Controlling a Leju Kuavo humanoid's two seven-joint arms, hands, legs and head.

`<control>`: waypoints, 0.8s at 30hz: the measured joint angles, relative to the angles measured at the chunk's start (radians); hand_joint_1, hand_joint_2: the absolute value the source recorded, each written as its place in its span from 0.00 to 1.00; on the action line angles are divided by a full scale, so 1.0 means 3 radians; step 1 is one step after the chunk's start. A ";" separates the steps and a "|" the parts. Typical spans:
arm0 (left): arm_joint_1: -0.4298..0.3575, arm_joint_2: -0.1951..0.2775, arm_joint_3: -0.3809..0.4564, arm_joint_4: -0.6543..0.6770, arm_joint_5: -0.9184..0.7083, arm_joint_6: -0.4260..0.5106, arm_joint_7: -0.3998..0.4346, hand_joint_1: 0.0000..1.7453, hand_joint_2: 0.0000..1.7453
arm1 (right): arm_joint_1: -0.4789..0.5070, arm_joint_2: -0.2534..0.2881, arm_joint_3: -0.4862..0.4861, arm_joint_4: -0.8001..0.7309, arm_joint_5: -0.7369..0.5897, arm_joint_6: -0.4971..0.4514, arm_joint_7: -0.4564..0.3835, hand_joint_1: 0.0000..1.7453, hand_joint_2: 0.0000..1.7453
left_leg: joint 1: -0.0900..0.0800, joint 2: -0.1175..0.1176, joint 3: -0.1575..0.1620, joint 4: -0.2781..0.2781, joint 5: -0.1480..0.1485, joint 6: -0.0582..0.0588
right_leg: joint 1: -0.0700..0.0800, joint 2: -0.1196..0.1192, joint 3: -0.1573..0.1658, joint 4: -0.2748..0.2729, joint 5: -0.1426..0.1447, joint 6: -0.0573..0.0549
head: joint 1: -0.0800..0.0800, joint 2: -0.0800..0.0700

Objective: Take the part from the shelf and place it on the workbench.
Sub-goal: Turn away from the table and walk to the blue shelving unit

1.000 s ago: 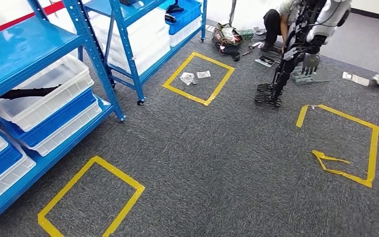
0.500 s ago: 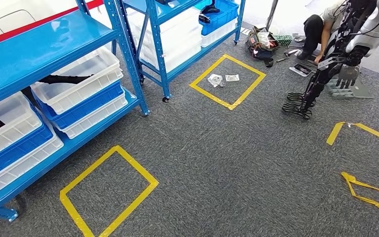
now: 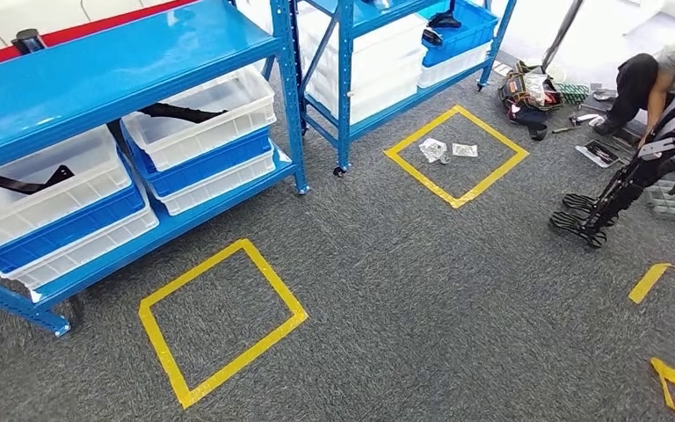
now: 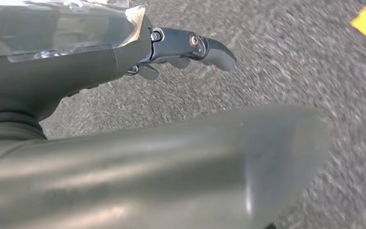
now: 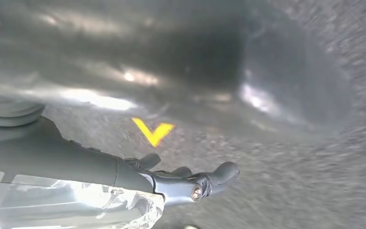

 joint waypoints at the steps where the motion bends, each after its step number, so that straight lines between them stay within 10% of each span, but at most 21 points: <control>1: -0.0005 -0.0003 0.0000 0.0000 0.0003 0.0006 -0.0002 0.00 0.00 | 0.0003 -0.0002 0.0000 0.0000 0.0001 0.0002 0.0002 0.00 0.00 | 0.0011 -0.0042 0.0000 -0.0011 0.0013 0.0010 | -0.0011 0.0115 -0.0093 0.0192 -0.0085 -0.0005 | 0.0004 0.0000; 5: 0.0004 -0.0009 0.0001 0.0000 0.0021 0.0015 -0.0021 0.00 0.00 | 0.0020 -0.0012 0.0000 0.0001 -0.0002 0.0007 0.0021 0.00 0.00 | 0.0025 -0.0231 -0.0010 -0.0010 0.0025 0.0012 | -0.0032 0.0227 -0.0379 0.0748 -0.0242 0.0038 | 0.0011 0.0000; 8: 0.0002 -0.0010 -0.0003 0.0000 -0.0001 0.0010 -0.0025 0.00 0.00 | 0.0016 -0.0028 0.0000 0.0001 -0.0039 0.0007 0.0020 0.00 0.00 | 0.0038 -0.0375 -0.0014 0.0013 0.0027 -0.0029 | -0.0074 0.0345 -0.0102 0.0119 0.0037 0.0148 | 0.0015 0.0000; 12: -0.0007 -0.0007 -0.0005 0.0000 -0.0015 0.0011 -0.0001 0.00 0.00 | 0.0018 -0.0034 -0.0001 0.0000 -0.0058 0.0014 0.0009 0.00 0.00 | 0.0037 -0.0496 -0.0054 0.0033 0.0036 -0.0101 | -0.0082 0.0398 0.0030 -0.0167 0.0148 0.0063 | 0.0014 0.0000; 17: -0.0006 0.0001 -0.0004 0.0000 0.0014 0.0036 0.0003 0.00 0.00 | 0.0016 -0.0031 0.0002 0.0000 -0.0021 0.0034 0.0023 0.00 0.00 | 0.0041 -0.0115 -0.0327 0.0587 -0.0273 -0.0163 | -0.0077 0.0213 0.0040 -0.0176 0.0163 -0.0048 | -0.0028 0.0000; 20: 0.0005 0.0001 -0.0002 0.0000 0.0025 0.0045 0.0002 0.00 0.00 | 0.0016 -0.0033 0.0003 0.0000 -0.0007 0.0037 0.0040 0.00 0.00 | 0.0054 -0.0078 -0.0520 0.0968 -0.0381 -0.0173 | -0.0063 0.0072 0.0040 -0.0175 0.0152 -0.0067 | -0.0031 0.0000; 24: 0.0004 0.0004 -0.0001 -0.0001 0.0033 0.0063 -0.0001 0.00 0.00 | 0.0000 -0.0026 0.0023 0.0000 0.0001 0.0038 0.0047 0.00 0.00 | 0.0035 0.0145 -0.0125 0.0240 -0.0060 -0.0125 | -0.0043 -0.0075 0.0071 -0.0175 0.0124 -0.0048 | -0.0028 0.0000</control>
